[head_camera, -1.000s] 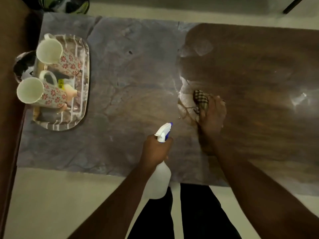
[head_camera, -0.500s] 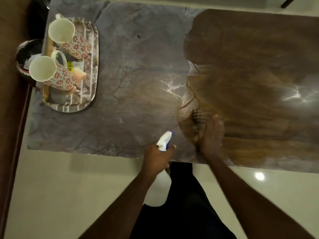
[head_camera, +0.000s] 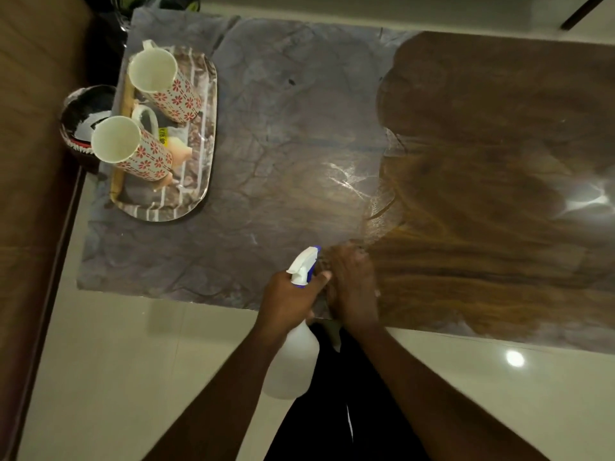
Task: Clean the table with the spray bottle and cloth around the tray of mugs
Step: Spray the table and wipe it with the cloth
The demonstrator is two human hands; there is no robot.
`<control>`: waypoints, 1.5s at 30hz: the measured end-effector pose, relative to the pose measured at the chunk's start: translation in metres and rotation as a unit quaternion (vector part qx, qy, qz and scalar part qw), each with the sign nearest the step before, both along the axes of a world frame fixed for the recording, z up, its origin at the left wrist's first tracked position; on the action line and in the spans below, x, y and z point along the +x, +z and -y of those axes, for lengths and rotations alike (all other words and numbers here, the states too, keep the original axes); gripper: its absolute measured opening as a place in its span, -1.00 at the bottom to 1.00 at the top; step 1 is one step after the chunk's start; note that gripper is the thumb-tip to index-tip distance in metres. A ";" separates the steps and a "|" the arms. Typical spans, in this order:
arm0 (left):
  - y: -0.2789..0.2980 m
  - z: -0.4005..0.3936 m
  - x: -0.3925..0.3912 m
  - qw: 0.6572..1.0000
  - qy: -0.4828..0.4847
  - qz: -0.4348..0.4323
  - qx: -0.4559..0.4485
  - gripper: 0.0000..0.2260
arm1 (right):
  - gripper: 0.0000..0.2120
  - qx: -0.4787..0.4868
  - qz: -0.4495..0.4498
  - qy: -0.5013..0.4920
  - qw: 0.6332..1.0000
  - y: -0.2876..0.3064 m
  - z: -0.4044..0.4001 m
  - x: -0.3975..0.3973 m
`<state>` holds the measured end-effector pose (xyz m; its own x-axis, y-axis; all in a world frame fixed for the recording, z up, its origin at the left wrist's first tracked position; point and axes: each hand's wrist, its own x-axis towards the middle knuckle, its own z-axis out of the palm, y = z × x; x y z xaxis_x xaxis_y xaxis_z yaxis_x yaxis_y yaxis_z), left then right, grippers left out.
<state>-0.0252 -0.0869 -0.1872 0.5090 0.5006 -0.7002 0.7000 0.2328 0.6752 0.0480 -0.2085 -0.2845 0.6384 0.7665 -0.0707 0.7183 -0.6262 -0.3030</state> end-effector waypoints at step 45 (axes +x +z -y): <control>0.006 -0.156 0.262 0.988 -0.140 -0.064 0.015 -0.75 | -0.38 -0.041 -0.068 0.091 0.993 0.021 -0.065 0.189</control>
